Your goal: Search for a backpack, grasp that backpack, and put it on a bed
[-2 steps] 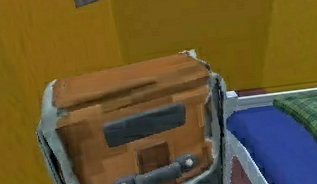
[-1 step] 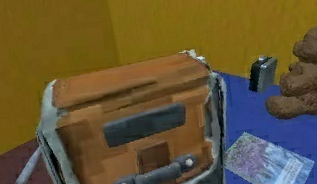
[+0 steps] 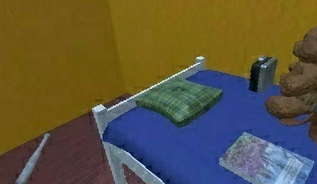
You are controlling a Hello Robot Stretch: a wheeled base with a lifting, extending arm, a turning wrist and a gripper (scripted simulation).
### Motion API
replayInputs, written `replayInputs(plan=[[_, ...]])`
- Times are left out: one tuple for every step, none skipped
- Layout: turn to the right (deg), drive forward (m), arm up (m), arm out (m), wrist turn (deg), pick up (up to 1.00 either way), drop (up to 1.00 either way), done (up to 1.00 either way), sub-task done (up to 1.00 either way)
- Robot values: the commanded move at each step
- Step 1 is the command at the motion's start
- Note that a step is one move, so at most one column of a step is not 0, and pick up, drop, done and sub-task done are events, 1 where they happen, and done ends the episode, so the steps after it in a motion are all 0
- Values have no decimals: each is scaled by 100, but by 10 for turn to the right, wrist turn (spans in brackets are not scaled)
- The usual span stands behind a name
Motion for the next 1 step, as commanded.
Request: replayInputs(plan=[[0, 0, 0, 0, 390, 0, 0, 0, 0]])
